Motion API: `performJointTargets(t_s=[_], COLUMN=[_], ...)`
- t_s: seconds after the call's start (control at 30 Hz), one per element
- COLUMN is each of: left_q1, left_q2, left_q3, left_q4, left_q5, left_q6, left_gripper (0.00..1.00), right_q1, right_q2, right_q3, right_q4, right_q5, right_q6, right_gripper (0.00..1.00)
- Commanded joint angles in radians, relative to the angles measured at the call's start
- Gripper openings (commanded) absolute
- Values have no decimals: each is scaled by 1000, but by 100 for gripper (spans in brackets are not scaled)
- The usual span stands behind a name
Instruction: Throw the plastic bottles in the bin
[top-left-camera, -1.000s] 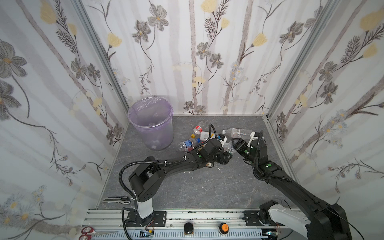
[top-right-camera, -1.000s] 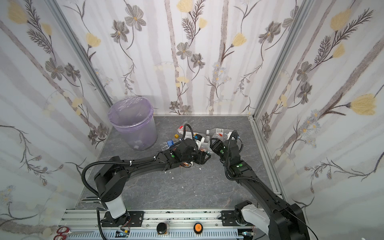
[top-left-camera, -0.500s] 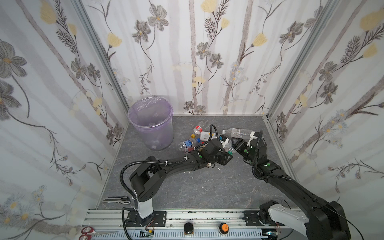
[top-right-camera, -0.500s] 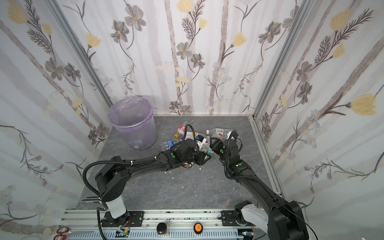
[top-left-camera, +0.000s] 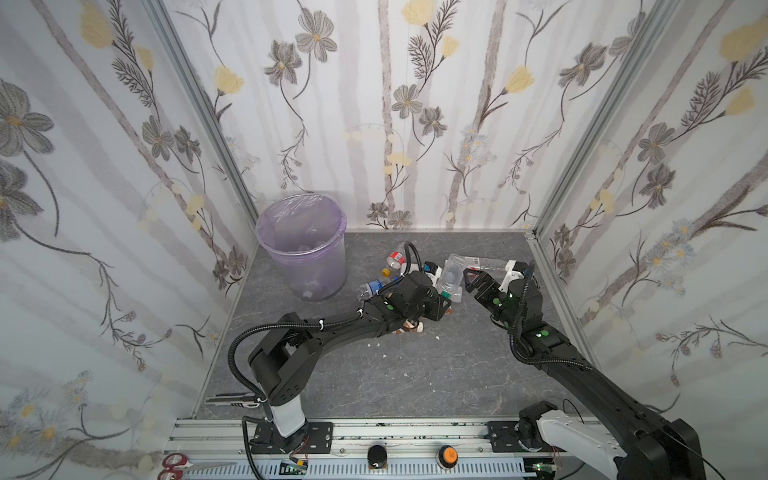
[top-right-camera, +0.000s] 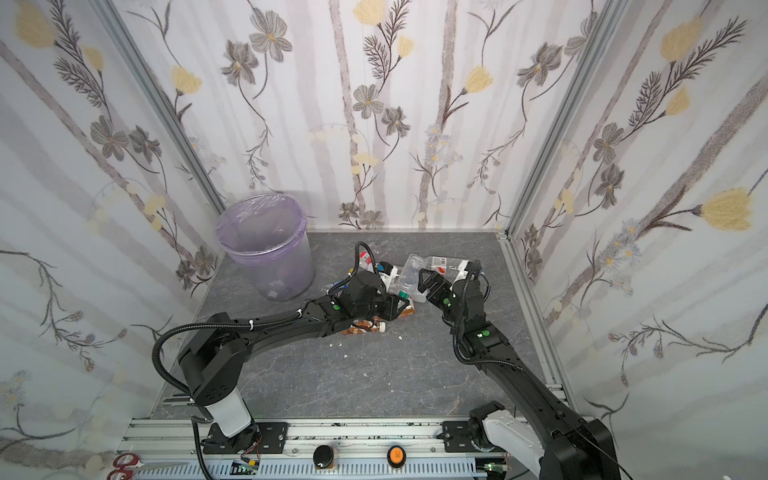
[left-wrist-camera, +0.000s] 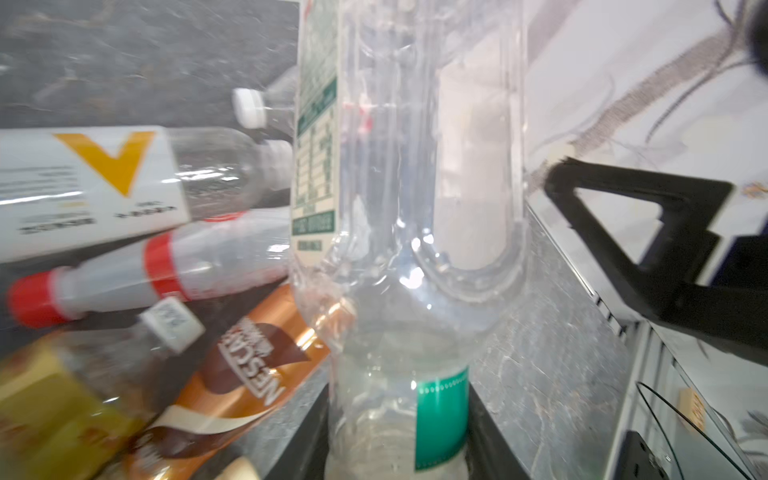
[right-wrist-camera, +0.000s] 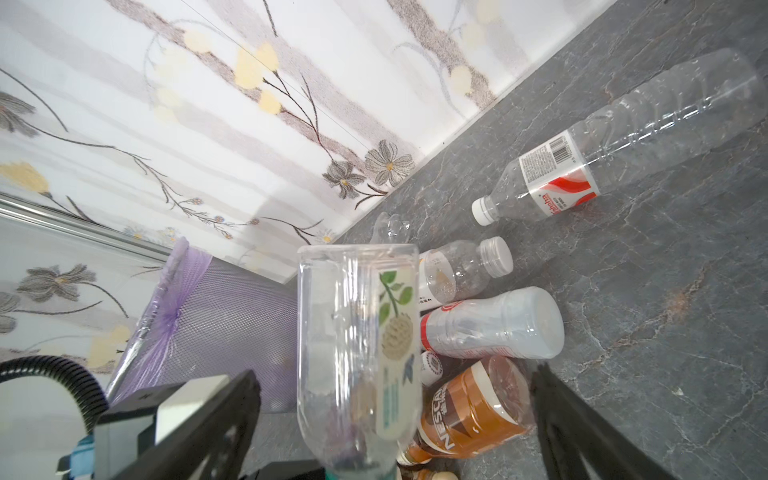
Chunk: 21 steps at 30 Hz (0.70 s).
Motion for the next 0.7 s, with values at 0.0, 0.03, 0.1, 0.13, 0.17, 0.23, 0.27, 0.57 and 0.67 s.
performJointTargets(t_s=[0.0,0.03,0.1,0.13,0.17,0.23,0.27,0.57,0.67], left_q1=[21,30,46,51,56,58,58,83,154], left_q2=[-42,-56,-88,-109,-128,-181,-206,-515,-615], left_q3=[-17,-19,-23,-20,-17,0,10,154,174], left_q4=[2,-7,-24,-32,-41,-62,-72,-52,22], left_q5=[-60,-71,-101,-117,-130,-174,-203,-681,-713], left_q6=[11,19,37,51,68,123,155,485,543], left_gripper=[27,27,27,27,26,25,24,29,29], right_q1=[-8,-11,-11,-12,-12,-13,-14,-12,-12], right_q2=[-29,-34,-37,-38,-39,-32,-24,88,107], right_q3=[16,27,48,51,54,52,51,100,141], right_q4=[47,34,14,13,13,20,25,65,61], right_q5=[-20,-24,-23,-23,-21,-23,-23,-121,-143], right_q6=[-50,-64,-89,-98,-102,-113,-117,-123,-132], right_gripper=[100,100,100,100,100,100,100,100,100])
